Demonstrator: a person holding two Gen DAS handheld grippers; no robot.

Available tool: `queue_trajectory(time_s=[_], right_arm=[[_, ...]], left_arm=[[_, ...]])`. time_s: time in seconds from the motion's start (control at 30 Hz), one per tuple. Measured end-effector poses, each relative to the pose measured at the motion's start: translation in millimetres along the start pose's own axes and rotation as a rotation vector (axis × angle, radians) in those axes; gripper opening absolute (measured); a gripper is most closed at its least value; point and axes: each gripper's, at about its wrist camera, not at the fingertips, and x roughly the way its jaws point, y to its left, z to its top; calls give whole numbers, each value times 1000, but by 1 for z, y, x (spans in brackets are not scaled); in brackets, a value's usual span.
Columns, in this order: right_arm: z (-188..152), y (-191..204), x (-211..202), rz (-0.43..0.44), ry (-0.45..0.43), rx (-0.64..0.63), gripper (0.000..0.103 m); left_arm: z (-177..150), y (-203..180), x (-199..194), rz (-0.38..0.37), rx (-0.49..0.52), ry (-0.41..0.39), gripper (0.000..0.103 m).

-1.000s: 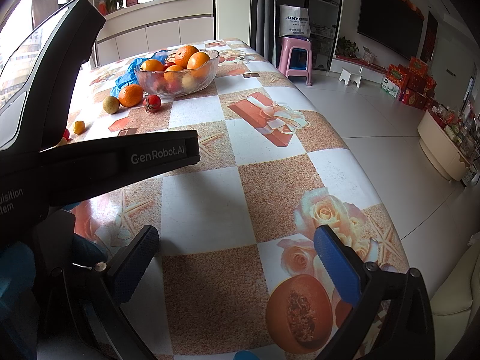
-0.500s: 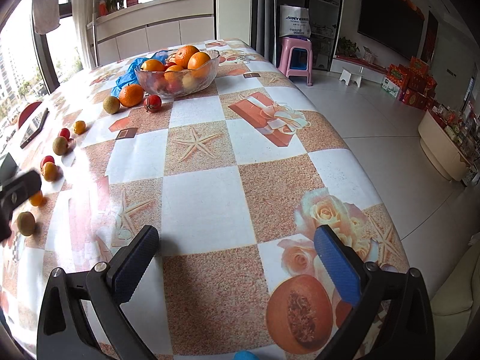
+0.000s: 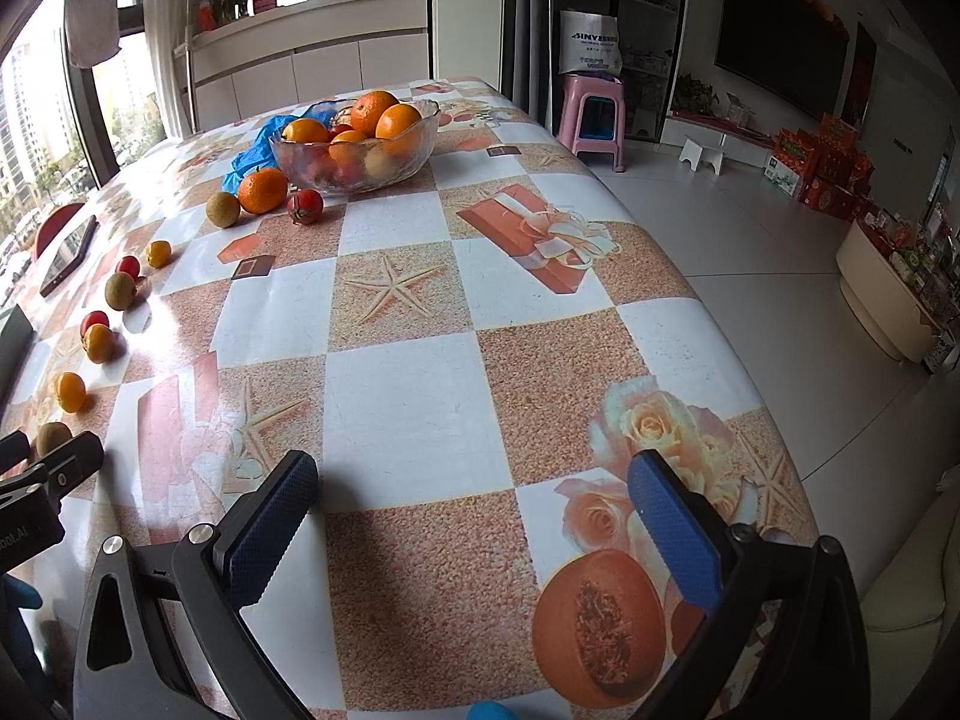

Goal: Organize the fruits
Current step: 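Grasp the brown round fruit with the left tool, then grasp the orange tangerine with the right tool while the left tool holds the brown fruit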

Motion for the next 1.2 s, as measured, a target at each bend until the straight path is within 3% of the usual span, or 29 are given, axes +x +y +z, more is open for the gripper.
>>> queue_trajectory(time_s=[0.1, 0.17, 0.23, 0.27, 0.33, 0.37, 0.53, 0.63, 0.8, 0.97, 1.13, 1.2], right_arm=[[0, 0, 0, 0, 0, 0, 103], [0, 0, 0, 0, 0, 0, 103], [0, 0, 0, 0, 0, 0, 103], [0, 0, 0, 0, 0, 0, 103], [0, 0, 0, 0, 0, 0, 103], [0, 0, 0, 0, 0, 0, 103], [0, 1, -1, -3, 9, -5, 103], [2, 12, -3, 20, 75, -11, 103], [4, 75, -12, 241, 112, -95, 103], [14, 148, -7, 328, 108, -209, 101], [18, 194, -1, 308, 92, -287, 81], [17, 203, -2, 279, 77, -315, 61]], left_arm=[[1, 1, -1, -5, 1, 18, 102], [-1, 1, -5, -14, 5, 1, 89], [-2, -2, -11, -31, 29, -12, 61], [-2, -3, -13, -36, 36, -13, 56], [-2, -3, -15, -40, 37, -18, 32], [-2, -3, -15, -39, 38, -21, 28], [-6, 11, -20, -74, 21, -10, 28], [-14, 28, -26, -72, 14, -13, 28], [-27, 59, -34, -24, 19, -31, 28], [-33, 84, -36, -10, -15, -39, 28], [-35, 95, -37, -27, -45, -45, 28], [-34, 94, -36, -24, -43, -49, 28]])
